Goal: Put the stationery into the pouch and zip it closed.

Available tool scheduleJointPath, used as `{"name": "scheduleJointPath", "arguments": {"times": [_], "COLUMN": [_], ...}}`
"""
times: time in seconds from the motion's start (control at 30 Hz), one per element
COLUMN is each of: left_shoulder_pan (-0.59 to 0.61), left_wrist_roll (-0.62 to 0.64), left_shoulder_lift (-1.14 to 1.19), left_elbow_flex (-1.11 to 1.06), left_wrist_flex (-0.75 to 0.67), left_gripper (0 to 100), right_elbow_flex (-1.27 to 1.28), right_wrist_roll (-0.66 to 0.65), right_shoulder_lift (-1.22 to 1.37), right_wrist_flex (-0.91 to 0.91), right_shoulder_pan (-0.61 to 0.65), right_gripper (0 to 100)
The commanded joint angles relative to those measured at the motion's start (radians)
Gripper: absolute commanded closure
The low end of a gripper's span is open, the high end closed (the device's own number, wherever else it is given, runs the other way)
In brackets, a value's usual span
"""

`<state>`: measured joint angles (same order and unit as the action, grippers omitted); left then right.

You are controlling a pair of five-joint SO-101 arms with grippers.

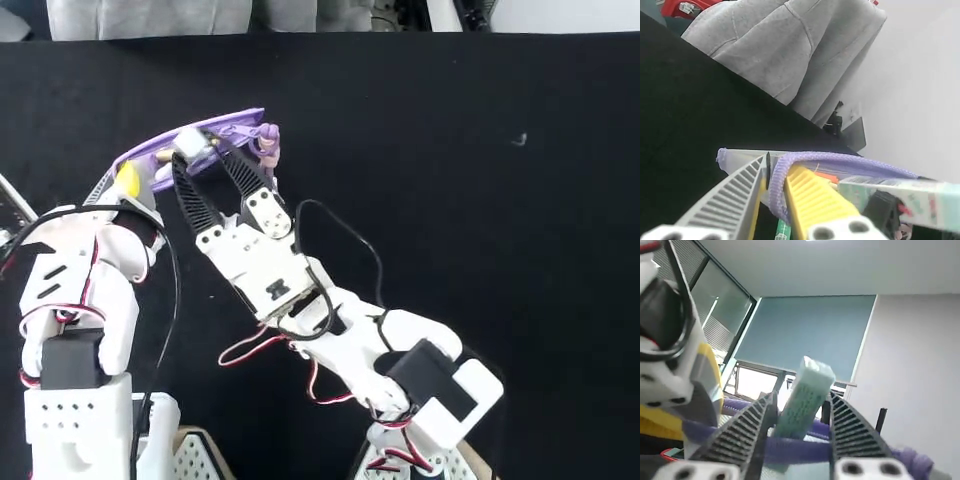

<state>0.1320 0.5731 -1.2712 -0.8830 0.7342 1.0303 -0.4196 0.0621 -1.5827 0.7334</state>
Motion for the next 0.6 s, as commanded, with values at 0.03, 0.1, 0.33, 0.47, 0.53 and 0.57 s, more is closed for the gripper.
{"name": "scheduleJointPath", "arguments": {"times": [0.03,0.1,0.33,0.47,0.53,0.57], "left_shoulder_pan": [-0.015,-0.015,0.042,0.186,0.249,0.272], "left_wrist_roll": [0.008,-0.014,-0.063,-0.061,-0.061,-0.061], "left_shoulder_lift": [-0.026,-0.026,-0.026,-0.021,-0.026,-0.026], "left_elbow_flex": [0.05,0.048,0.042,0.03,-0.005,-0.024], "left_wrist_flex": [-0.015,-0.015,-0.015,-0.068,-0.12,-0.15], "left_gripper": [97,97,97,97,97,97], "right_elbow_flex": [-0.005,-0.005,-0.018,-0.024,-0.025,-0.027], "right_wrist_roll": [-0.061,-0.061,-0.058,-0.057,-0.055,-0.055], "right_shoulder_lift": [-0.002,-0.002,-0.028,-0.096,-0.151,-0.186], "right_wrist_flex": [0.009,0.009,0.018,0.087,0.192,0.259], "right_shoulder_pan": [-0.008,-0.008,-0.032,-0.074,-0.1,-0.109], "right_gripper": [88.4,88.7,88.8,88.9,88.9,88.9]}}
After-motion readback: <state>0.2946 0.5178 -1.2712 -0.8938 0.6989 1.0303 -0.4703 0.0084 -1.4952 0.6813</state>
